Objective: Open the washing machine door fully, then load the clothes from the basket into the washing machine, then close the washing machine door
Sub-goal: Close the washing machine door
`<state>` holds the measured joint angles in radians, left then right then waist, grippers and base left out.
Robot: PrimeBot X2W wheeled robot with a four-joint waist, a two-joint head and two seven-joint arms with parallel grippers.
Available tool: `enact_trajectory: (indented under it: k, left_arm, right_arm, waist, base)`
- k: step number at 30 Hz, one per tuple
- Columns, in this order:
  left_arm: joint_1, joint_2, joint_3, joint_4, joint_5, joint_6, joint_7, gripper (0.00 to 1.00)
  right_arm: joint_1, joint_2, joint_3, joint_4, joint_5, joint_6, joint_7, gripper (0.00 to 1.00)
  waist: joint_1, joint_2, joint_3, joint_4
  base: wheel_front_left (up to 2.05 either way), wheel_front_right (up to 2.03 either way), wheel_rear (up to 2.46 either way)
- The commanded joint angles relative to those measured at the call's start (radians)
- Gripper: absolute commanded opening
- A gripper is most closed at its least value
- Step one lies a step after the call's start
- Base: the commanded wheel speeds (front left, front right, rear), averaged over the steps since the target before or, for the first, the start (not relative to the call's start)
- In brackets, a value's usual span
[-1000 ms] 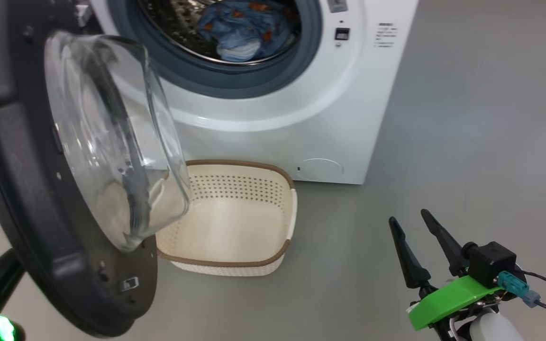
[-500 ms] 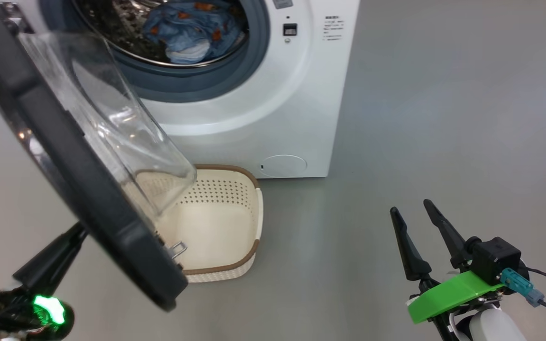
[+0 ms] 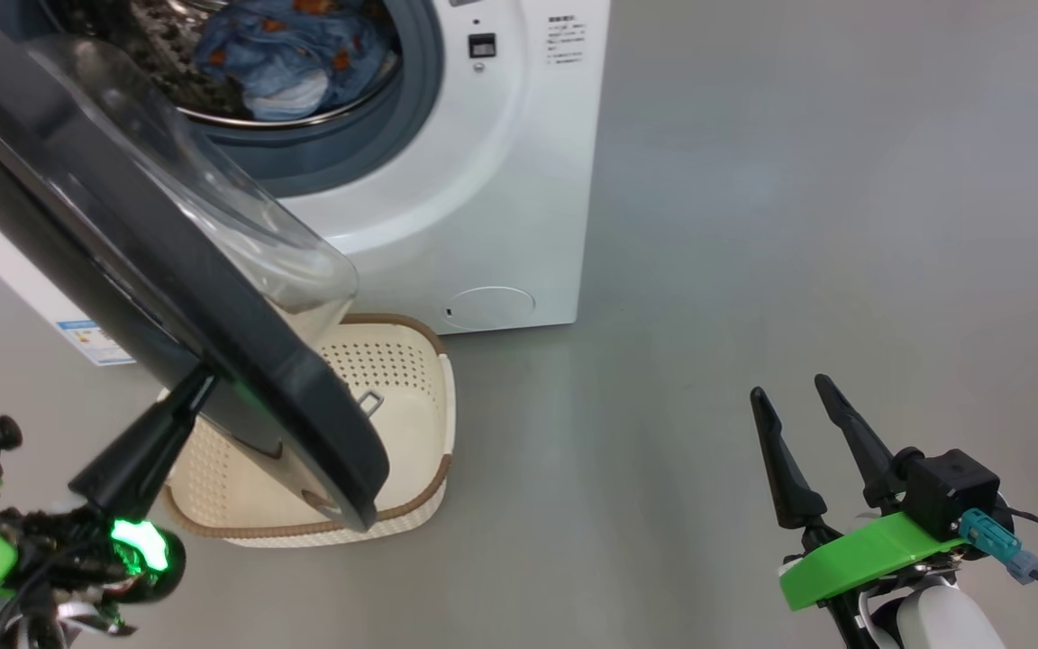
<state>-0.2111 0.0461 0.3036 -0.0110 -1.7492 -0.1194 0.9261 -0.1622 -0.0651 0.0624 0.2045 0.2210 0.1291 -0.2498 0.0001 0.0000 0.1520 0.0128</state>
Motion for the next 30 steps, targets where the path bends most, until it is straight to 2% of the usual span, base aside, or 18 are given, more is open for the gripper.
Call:
enact_trajectory:
  k: [1,10,20,30]
  left_arm:
    - [-0.048,0.013,0.021,-0.039,-0.004,-0.010,-0.010,0.00]
    - [-0.115,0.005,-0.019,-0.064,0.012,-0.011,-0.109,0.00]
    - [-0.220,0.004,-0.035,-0.002,0.059,-0.011,-0.225,0.00]
    - [-0.256,0.004,-0.021,0.046,0.078,-0.011,-0.265,0.00]
  right_arm:
    - [0.005,0.005,0.020,-0.028,-0.006,0.002,-0.012,1.00]
    - [0.004,0.011,0.008,-0.030,-0.004,0.002,-0.012,1.00]
    - [-0.007,0.014,0.014,-0.030,0.006,0.002,-0.012,1.00]
    - [-0.011,0.015,0.005,-0.035,0.019,0.002,-0.012,1.00]
  waist:
    - [-0.0001,0.0000,0.007,-0.015]
    - [-0.0001,0.0000,0.031,-0.078]
    - [-0.0001,0.0000,0.068,-0.136]
    - [-0.0001,0.0000,0.080,-0.147]
  base:
    - [0.00,0.00,0.00]
    - [0.00,0.00,0.00]
    - [0.00,0.00,0.00]
    - [0.00,0.00,0.00]
